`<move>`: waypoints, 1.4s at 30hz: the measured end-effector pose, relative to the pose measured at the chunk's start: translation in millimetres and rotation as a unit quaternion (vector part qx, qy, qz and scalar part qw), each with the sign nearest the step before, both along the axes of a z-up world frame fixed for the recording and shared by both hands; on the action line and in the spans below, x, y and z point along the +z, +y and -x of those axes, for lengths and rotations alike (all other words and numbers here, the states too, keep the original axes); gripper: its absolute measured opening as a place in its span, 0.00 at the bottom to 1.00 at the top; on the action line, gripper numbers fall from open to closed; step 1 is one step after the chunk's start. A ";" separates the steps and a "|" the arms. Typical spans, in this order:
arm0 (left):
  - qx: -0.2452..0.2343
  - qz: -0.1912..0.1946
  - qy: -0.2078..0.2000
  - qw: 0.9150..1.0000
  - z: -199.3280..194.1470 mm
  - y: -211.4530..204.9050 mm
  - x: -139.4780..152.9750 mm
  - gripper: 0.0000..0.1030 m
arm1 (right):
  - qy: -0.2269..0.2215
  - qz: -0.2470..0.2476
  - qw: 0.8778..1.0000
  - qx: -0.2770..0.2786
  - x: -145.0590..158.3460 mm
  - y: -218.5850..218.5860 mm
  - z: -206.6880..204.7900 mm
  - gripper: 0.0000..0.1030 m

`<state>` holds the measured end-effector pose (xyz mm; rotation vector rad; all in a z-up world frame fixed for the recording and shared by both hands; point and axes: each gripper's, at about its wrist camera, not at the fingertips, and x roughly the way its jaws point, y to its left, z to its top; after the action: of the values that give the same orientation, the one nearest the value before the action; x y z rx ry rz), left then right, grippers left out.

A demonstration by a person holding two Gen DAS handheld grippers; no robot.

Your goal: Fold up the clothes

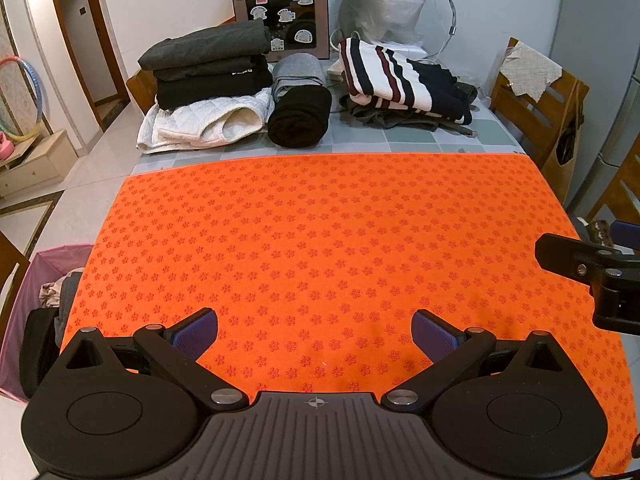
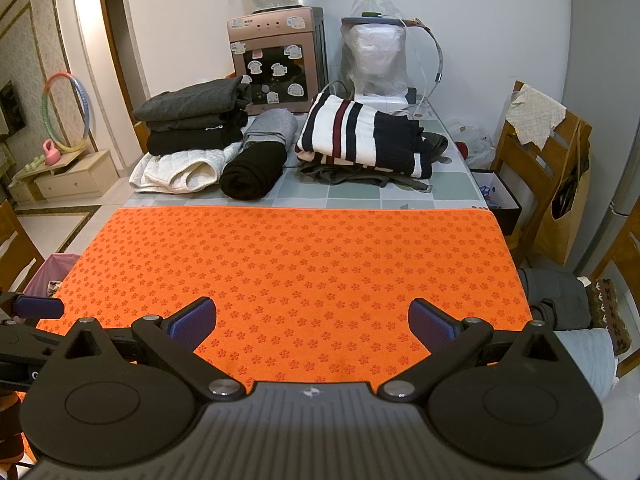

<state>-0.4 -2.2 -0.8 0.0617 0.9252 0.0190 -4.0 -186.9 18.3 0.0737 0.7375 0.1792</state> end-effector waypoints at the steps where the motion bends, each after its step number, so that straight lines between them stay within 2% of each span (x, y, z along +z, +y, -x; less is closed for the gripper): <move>1: 0.000 0.000 0.000 1.000 0.0 -0.3 -0.1 1.00 | 0.000 0.000 1.000 0.000 0.0 0.3 -0.1 1.00; 31: -0.008 0.001 0.001 1.000 -2.0 1.3 0.0 1.00 | 0.005 0.003 1.000 -0.001 0.5 1.0 -1.9 1.00; 42: -0.013 0.002 0.008 1.000 -11.9 2.1 -6.5 1.00 | 0.028 0.000 0.999 -0.035 -9.6 -11.7 -18.5 1.00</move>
<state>11.5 -0.1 -7.3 0.0692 0.9397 -0.0073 14.5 -198.6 8.7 0.1051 0.7895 0.1100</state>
